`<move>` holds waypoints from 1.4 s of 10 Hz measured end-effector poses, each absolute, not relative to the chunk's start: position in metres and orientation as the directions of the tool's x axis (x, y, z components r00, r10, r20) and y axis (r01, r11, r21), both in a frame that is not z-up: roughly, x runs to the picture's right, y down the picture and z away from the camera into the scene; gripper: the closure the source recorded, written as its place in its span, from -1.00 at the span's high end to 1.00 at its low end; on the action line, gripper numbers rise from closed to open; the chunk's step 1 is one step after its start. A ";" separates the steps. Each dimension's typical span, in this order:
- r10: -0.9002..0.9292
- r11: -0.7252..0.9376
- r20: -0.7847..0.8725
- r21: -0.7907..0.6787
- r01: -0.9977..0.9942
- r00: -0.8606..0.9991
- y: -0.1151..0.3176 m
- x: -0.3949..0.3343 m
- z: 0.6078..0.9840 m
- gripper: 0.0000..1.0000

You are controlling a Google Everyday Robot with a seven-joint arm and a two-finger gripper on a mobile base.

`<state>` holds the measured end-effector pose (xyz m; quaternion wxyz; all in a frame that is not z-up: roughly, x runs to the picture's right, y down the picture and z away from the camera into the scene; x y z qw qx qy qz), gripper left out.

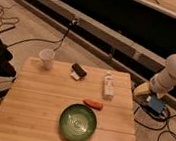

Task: Stand the bottle upright

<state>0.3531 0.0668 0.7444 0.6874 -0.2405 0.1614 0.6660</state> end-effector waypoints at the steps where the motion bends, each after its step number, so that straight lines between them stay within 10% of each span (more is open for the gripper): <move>1: 0.838 -0.003 -0.542 -0.116 -0.993 0.061 0.067 0.353 0.744 0.60; 14: 0.856 -0.052 -0.516 -0.155 -0.986 0.036 0.016 0.351 0.754 0.60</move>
